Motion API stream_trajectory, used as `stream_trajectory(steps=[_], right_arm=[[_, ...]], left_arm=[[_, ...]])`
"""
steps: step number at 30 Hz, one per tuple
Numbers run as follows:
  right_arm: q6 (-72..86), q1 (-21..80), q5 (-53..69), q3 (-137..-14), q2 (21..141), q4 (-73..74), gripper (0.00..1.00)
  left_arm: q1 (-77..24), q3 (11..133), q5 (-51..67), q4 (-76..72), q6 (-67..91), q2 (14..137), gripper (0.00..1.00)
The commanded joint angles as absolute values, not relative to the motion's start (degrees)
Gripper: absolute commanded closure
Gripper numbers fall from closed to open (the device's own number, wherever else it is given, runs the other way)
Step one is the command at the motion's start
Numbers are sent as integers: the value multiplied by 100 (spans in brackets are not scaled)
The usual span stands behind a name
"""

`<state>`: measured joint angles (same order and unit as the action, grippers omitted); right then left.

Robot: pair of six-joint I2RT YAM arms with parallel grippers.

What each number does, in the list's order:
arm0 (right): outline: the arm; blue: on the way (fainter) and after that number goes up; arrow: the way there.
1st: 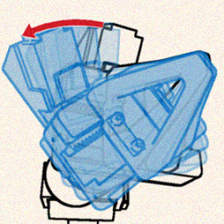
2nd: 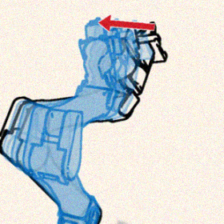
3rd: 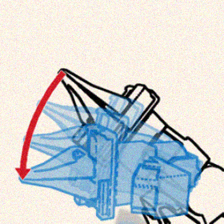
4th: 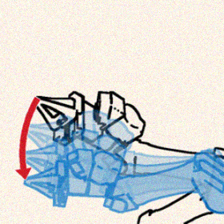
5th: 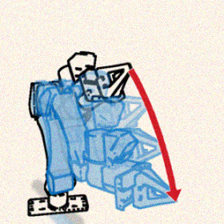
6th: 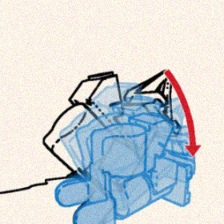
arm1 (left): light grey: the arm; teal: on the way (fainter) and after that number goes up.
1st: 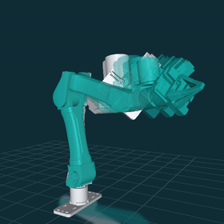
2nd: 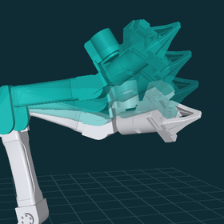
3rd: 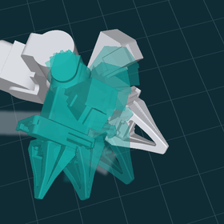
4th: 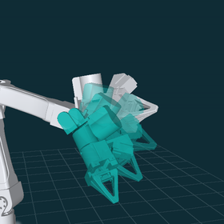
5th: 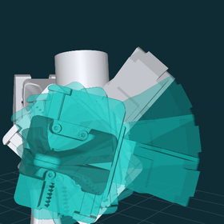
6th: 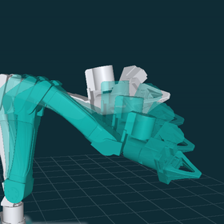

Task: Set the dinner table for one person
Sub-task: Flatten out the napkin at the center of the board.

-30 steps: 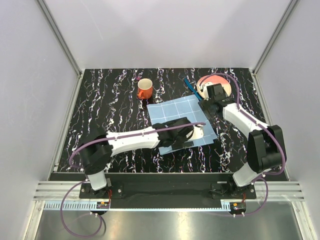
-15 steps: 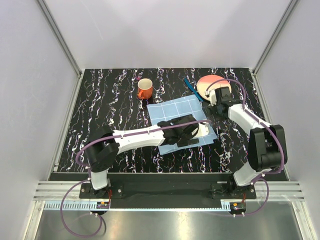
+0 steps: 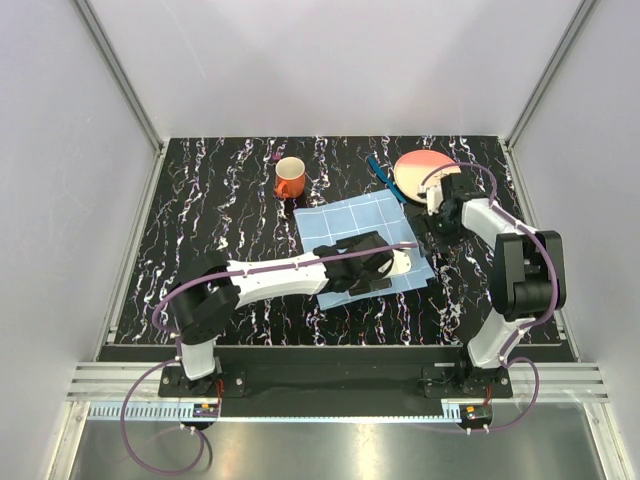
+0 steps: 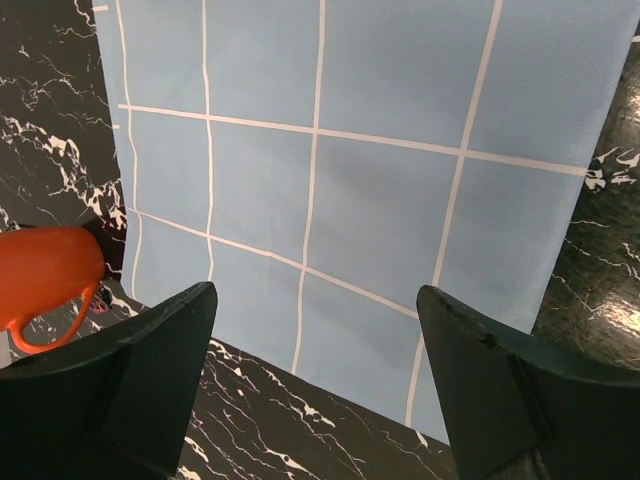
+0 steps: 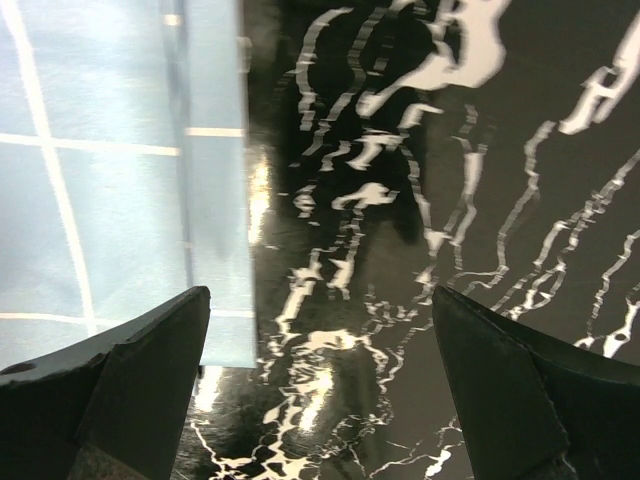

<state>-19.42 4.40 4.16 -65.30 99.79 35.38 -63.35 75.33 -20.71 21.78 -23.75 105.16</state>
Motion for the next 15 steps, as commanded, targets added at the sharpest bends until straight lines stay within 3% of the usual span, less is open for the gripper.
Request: stream_trajectory(steps=[1,15], right_arm=[[-1881,238,651,-6838,10046,3612,0],[-1512,105,405,-6873,10292,3568,0]], left_arm=[[-6302,7515,-2276,1890,-2312,10151,12],[-6302,7559,-2443,1810,-2461,10125,12]])
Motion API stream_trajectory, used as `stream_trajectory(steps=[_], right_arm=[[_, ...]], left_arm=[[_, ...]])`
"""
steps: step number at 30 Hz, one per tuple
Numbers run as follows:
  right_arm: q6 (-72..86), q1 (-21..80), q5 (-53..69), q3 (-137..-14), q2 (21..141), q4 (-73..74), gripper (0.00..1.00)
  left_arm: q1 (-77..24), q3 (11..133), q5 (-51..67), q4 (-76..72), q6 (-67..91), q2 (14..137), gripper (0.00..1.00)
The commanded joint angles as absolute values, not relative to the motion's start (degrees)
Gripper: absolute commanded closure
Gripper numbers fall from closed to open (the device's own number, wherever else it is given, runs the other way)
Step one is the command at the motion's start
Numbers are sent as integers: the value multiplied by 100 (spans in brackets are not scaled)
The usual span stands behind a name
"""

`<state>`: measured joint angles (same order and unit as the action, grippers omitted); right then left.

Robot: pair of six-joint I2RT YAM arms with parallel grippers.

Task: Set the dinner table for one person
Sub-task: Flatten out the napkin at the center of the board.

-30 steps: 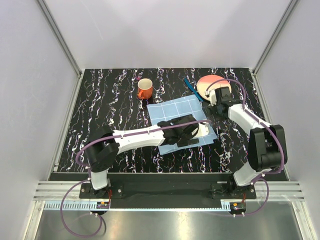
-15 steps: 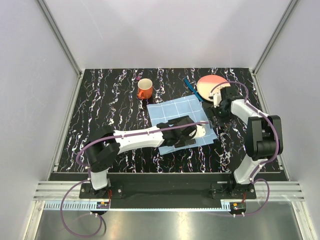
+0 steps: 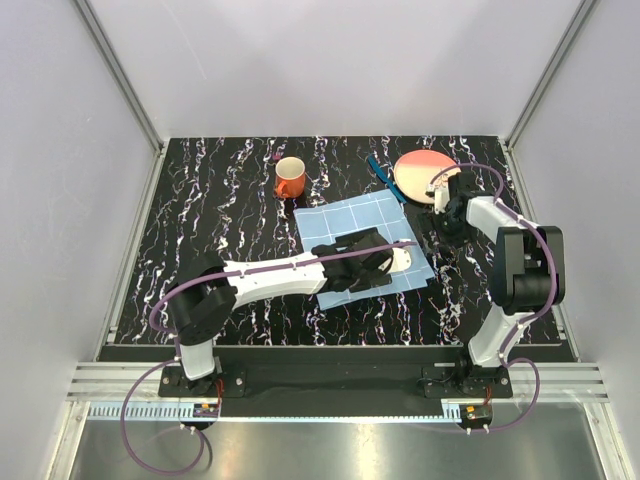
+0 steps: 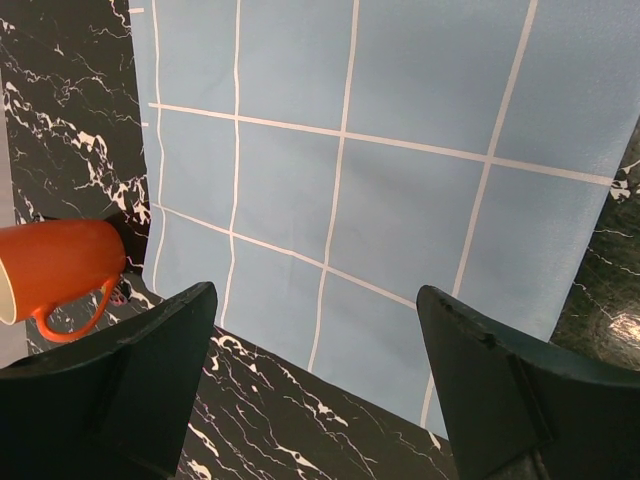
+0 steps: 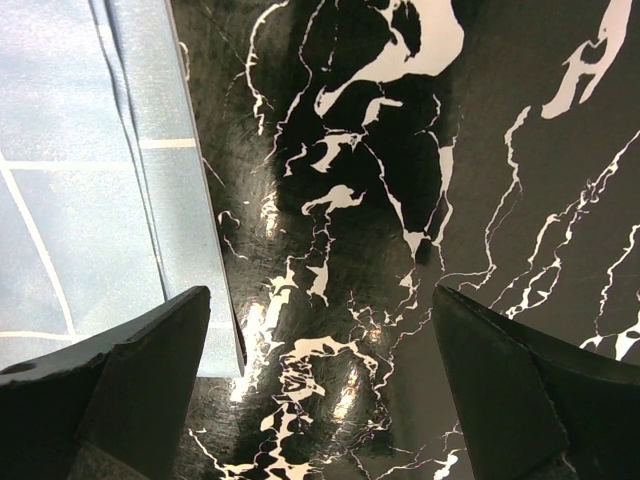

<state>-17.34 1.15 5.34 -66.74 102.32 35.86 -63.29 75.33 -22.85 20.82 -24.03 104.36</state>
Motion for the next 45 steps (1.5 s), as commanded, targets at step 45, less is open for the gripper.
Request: stream_trajectory(steps=[45], right_arm=[[-668,114,1784,-7383,10898,4245,24]], left_arm=[[-6302,8297,-915,2434,-2918,10925,9]])
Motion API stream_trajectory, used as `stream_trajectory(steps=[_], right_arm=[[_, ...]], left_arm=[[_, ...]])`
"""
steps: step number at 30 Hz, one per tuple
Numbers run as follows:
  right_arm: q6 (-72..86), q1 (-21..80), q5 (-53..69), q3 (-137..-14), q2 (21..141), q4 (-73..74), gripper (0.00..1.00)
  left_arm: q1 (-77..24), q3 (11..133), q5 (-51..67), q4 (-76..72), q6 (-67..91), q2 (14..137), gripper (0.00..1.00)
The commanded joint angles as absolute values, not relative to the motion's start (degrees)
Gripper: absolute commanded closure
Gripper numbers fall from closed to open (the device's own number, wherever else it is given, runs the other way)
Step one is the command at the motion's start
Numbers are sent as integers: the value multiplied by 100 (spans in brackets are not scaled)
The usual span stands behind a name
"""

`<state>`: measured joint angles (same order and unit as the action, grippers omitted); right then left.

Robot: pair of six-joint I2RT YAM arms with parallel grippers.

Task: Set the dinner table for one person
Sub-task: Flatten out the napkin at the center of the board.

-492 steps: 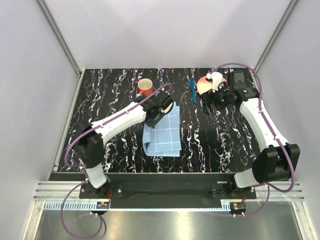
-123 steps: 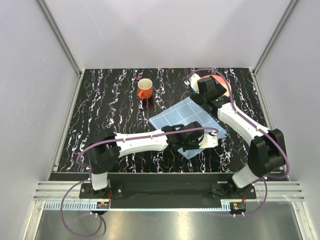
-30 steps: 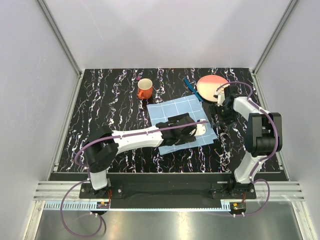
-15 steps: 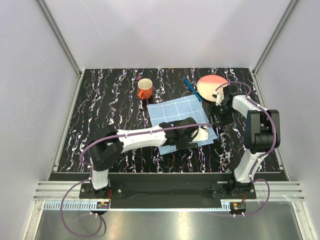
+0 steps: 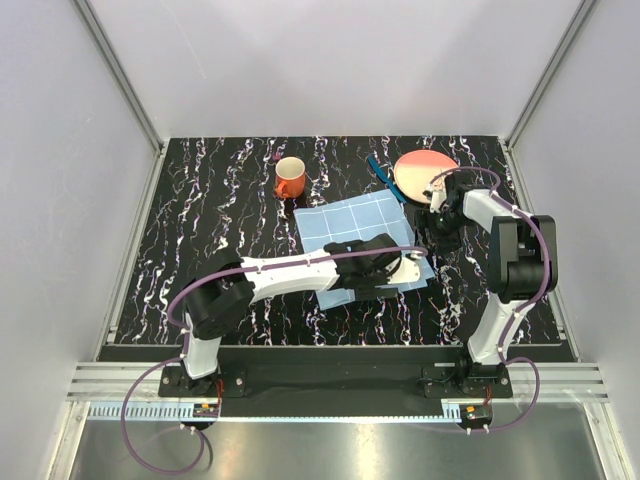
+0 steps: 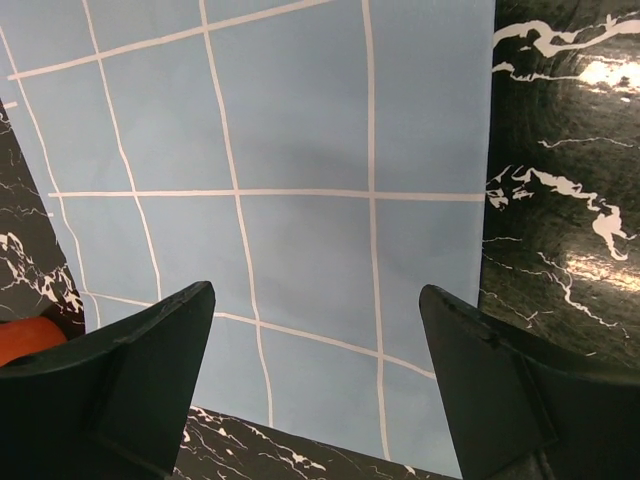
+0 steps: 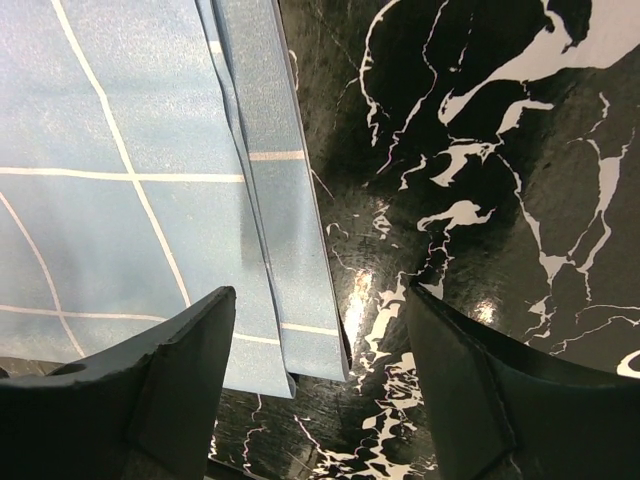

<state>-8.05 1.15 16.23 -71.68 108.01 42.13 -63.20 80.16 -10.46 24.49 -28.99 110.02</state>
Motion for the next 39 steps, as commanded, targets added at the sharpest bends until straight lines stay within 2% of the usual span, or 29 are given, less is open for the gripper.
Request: stream_trajectory(steps=[1,11,23,32,34,35,36,39], right_arm=[[-651,114,1784,-7400,10916,4254,23],[-606,105,1705,-7497,11021,4245,22],[-589,114,1740,-7427,10899,4236,23],[-545,105,1793,-7418,10881,4228,23],[-519,114,1793,-7427,10890,4228,23],[-519,106,1784,-7427,10898,4236,23],[-519,105,1784,-7427,10890,4236,23],[-527,105,1758,-7400,10890,4236,23]], left_arm=[[-6310,8314,-749,2504,-2866,10916,9],[-6363,7998,-158,2716,-3217,11003,6],[-6495,8235,-281,2733,-3217,11584,7],[-6495,8253,-510,2663,-3199,11567,9],[-6495,8236,-527,2654,-3155,11549,12],[-6495,8201,-501,2646,-3129,11505,21],[-6495,8200,-492,2654,-3129,11505,21],[-6495,8174,-466,2654,-3120,11452,32]])
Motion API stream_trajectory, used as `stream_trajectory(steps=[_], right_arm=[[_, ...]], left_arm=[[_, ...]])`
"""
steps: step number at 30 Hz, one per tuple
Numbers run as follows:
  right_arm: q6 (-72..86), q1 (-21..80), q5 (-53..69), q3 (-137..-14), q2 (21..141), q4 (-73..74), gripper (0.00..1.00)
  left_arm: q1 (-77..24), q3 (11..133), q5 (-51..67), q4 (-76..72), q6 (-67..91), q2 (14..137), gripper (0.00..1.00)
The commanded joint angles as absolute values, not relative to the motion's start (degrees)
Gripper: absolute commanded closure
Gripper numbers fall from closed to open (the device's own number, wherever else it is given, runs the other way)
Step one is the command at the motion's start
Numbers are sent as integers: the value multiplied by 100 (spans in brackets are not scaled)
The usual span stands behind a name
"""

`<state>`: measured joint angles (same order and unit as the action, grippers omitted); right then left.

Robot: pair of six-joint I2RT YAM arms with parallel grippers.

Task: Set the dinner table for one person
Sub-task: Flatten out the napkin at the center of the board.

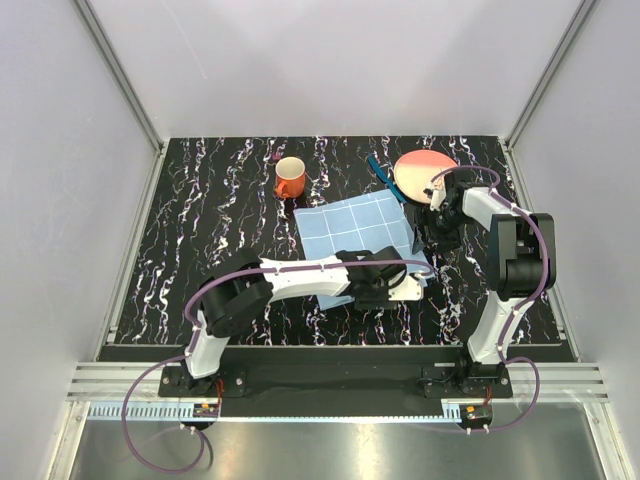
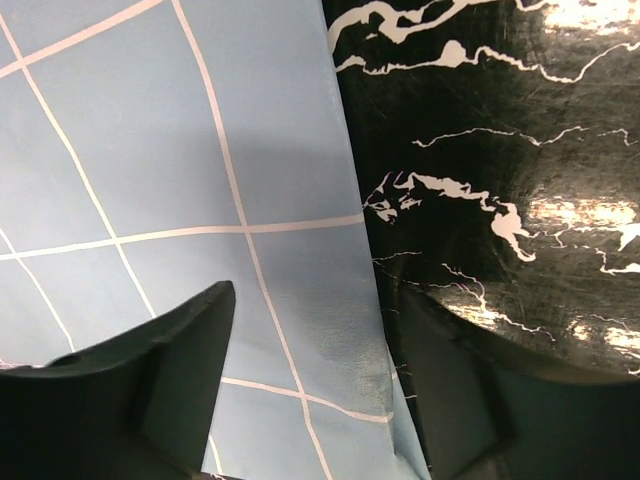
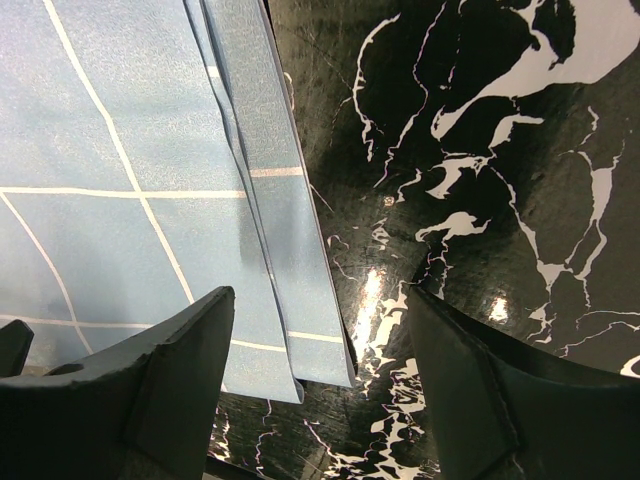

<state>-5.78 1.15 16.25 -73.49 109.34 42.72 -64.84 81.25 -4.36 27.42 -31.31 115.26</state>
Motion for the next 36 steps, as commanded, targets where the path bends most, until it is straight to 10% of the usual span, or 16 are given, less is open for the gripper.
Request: stream_trajectory(steps=[1,12,36], right_arm=[[-527,114,1758,-7400,10898,4228,23],[-527,114,1723,-7400,10916,4219,23],[-457,105,1539,-7400,10942,4219,23]], left_arm=[[-6486,8165,-466,2654,-3111,11435,40],[-6495,8174,-492,2646,-3120,11408,100],[-6346,7497,-2329,1705,-1864,10556,100]])
